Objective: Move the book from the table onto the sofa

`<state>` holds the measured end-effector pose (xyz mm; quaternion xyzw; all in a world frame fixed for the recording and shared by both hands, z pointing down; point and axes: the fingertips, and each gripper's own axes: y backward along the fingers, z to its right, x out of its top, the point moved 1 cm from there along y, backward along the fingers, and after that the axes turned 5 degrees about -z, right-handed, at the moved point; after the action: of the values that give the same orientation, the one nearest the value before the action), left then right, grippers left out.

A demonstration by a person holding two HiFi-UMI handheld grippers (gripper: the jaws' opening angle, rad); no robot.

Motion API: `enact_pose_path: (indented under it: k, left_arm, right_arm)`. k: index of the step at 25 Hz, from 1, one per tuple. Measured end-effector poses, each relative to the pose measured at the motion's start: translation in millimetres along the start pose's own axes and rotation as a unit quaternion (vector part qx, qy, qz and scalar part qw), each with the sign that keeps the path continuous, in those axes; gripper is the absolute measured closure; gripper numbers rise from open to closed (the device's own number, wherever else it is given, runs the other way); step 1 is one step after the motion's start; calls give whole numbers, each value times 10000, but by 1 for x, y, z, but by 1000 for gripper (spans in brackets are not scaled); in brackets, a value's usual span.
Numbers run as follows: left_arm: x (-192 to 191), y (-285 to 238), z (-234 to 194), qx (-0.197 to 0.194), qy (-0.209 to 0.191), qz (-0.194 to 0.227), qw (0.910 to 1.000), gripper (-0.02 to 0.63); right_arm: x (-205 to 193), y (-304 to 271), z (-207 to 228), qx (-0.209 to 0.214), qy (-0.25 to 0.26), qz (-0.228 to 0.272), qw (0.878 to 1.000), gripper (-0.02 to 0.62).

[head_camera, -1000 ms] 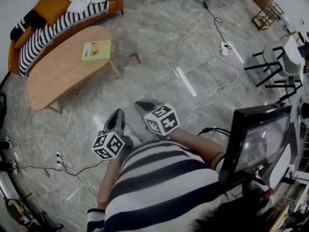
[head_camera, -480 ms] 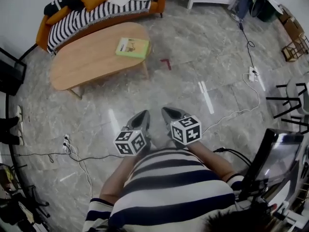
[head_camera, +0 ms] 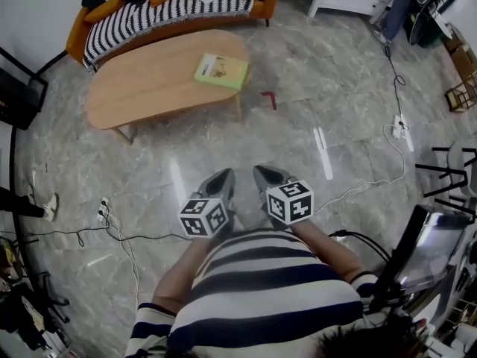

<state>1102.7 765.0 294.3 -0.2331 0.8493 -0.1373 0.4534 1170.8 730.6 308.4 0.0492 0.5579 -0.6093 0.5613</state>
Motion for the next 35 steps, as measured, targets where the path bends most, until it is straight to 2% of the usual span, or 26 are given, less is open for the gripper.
enact_pose_path:
  k: [12,22,30,35]
  left_arm:
    - [28,-3,-37,-119,48,-64,9999,604]
    - [57,4,-82,-231,11,-2,9997,604]
    - [54,-12,-79,-380,105,-156,9991,604]
    - [54,-26,-76,-267,166,-235,9992,604]
  right_arm:
    - [21,-40,-10,-114,-43,-66,9999,597]
    - [49,-80,-32,-256,5,119,9996,597]
    - [51,-78,-13,-476,-152,95,9987,597]
    - [55,-81,3,-409,-240,-9,9989,597]
